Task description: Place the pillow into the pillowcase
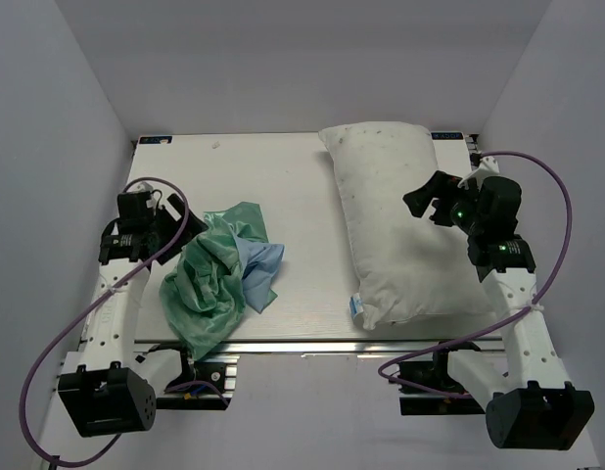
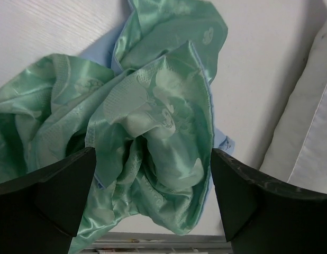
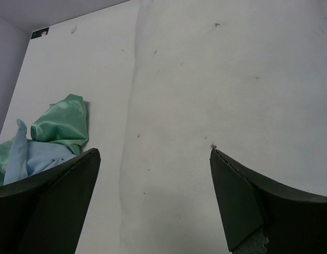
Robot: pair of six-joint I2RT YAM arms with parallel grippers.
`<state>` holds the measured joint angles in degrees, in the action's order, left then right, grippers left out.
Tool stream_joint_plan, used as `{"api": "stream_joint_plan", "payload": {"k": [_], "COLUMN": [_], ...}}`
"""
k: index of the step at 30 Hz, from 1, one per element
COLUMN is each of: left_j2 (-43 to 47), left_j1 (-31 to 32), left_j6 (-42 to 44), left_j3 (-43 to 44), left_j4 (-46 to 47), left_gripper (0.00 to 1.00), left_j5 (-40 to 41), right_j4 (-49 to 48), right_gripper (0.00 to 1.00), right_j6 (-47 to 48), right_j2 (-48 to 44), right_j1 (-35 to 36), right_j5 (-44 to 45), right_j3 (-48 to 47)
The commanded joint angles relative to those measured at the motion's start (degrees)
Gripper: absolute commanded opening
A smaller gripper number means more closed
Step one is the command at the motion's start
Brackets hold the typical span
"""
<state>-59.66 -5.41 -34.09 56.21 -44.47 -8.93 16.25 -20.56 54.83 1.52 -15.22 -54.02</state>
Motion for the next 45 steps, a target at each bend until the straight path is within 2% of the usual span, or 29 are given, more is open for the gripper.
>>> {"api": "stream_joint_plan", "payload": {"k": [1, 5, 6, 7, 9, 10, 12, 13, 14, 16, 19, 22, 25, 27, 28, 29, 32, 36, 39, 40, 42, 45], "left_j2": [-0.8, -5.54, -8.17, -9.67, -12.66, -15.72, -18.9, -21.96, -23.3, -27.33, -31.81, -34.99, -40.08, -42.82, -43.26, -43.52, -43.26, -38.09, -29.66, -25.64, -22.45, -17.96], "left_j1": [0.22, 1.88, 2.76, 3.82, 7.59, 8.65, 10.59, 10.68, 11.38, 11.82, 13.32, 15.42, 18.93, 19.91, 20.17, 20.09, 20.17, 20.09, 20.17, 20.09, 20.09, 20.0], "left_j6": [-0.02, -1.06, -1.16, -1.51, -1.25, -0.64, -0.1, -0.71, -0.2, 0.85, 4.54, 9.37, 13.41, 14.92, 15.1, 14.84, 13.26, 10.19, 1.6, -0.61, -4.65, -10.37], "left_j3": [-3.9, -7.51, -7.6, -6.64, -4.71, -3.4, 1.7, 3.54, 6.34, 10.83, 24.09, 37.11, 46.0, 45.58, 44.01, 42.42, 37.76, 32.06, 22.57, 20.28, 15.27, 8.33], "left_j4": [4.29, 11.05, 12.29, 13.78, 15.72, 17.21, 18.71, 20.54, 22.74, 24.6, 23.47, 23.11, 17.17, 14.77, 14.06, 13.62, 11.43, 8.7, 8.26, 7.39, 4.41, 1.67], "left_gripper": [0.98, 0.98, 0.92, 0.84, 0.58, 0.35, 0.05, 0.0, 0.0, 0.0, 0.0, 0.0, 0.0, 0.43, 0.76, 0.98, 0.98, 0.98, 0.98, 0.98, 0.98, 0.98], "left_j5": [-6.7, -9.18, -8.83, -7.52, -6.11, -4.8, -4.7, -4.78, -7.39, -9.34, -7.25, -9.78, -10.32, -10.23, -10.14, -9.53, -4.18, 1.8, 8.56, 14.06, 18.58, 20.54], "right_j4": [-4.91, -3.25, -3.16, -3.42, -3.59, -3.33, -2.98, -1.41, -1.22, -1.66, -3.94, -4.12, -4.47, -4.65, -4.39, -4.04, -1.23, 1.94, 2.03, 1.86, 2.03, 2.64], "right_gripper": [0.89, 0.89, 0.89, 0.89, 0.89, 0.89, 0.89, 0.89, 0.89, 0.88, 0.87, 0.89, 0.89, 0.89, 0.89, 0.89, 0.89, 0.89, 0.89, 0.89, 0.89, 0.89], "right_j6": [1.04, 1.75, 1.83, 2.1, 2.71, 3.41, 4.73, 4.82, 5.17, 5.18, 5.09, 5.7, 5.18, 4.82, 4.82, 4.82, 5.53, 5.79, 5.53, 5.7, 6.49, 5.45], "right_j2": [-1.3, 0.36, 0.89, 1.16, 2.2, 2.73, 4.4, 5.28, 6.25, 8.27, 9.33, 10.38, 11.44, 12.41, 12.93, 14.15, 17.84, 22.42, 25.15, 26.89, 29.27, 35.33], "right_j1": [-0.02, 1.37, 2.08, 2.87, 6.11, 7.43, 11.91, 13.06, 14.98, 16.4, 18.6, 20.71, 22.29, 22.65, 22.91, 23.09, 23.97, 25.2, 27.13, 28.26, 29.41, 30.21], "right_j5": [-6.47, -8.51, -8.33, -8.33, -7.54, -6.93, -3.59, -2.8, -2.19, -2.18, -1.92, 0.28, 2.91, 3.62, 4.67, 5.37, 9.67, 13.72, 15.48, 17.84, 19.0, 20.67], "right_j3": [-1.09, -2.66, -2.76, -2.67, -2.67, -2.84, -3.9, -4.68, -5.39, -6.36, -7.33, -9.08, -9.35, -9.44, -9.87, -10.23, -13.56, -17.96, -19.8, -20.24, -22.95, -28.65]}}
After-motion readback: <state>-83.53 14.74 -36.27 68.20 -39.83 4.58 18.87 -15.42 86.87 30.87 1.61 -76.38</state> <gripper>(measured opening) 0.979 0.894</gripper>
